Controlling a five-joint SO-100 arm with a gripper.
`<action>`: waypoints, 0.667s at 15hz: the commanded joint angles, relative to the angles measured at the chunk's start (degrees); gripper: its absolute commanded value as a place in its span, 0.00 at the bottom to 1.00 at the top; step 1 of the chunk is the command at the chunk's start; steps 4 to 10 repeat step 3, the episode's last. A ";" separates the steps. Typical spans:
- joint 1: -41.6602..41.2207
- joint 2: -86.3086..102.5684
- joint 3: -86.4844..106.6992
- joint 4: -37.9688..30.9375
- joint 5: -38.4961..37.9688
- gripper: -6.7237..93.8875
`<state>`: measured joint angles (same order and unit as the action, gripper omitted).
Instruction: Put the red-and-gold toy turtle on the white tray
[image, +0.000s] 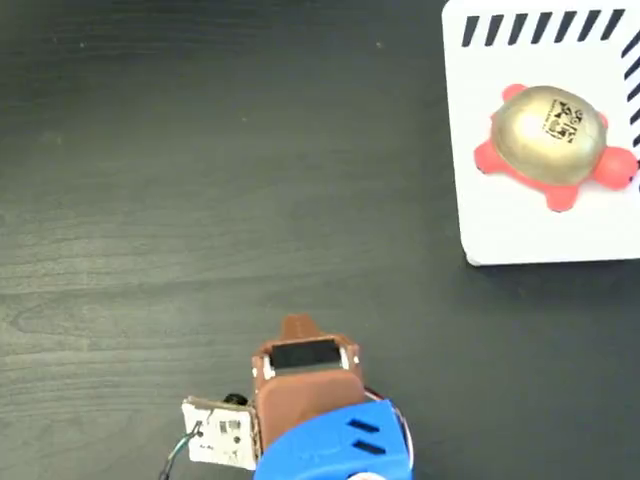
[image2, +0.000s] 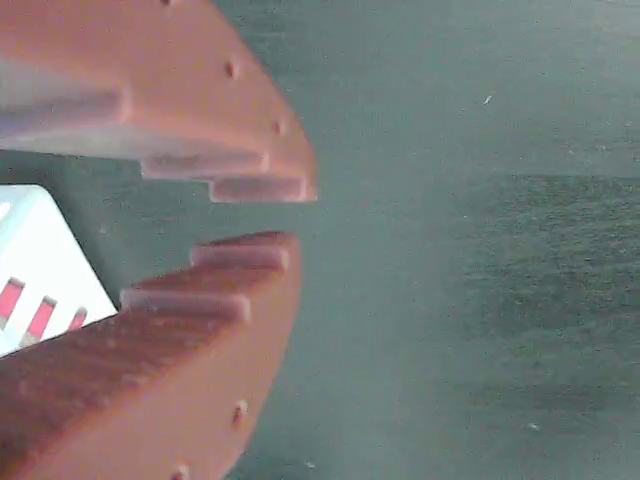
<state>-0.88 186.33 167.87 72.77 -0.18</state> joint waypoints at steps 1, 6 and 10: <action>-0.26 -0.09 -0.62 0.70 0.70 0.07; -0.26 -0.09 -0.62 0.70 0.70 0.07; -0.26 -0.09 -0.62 0.70 0.70 0.07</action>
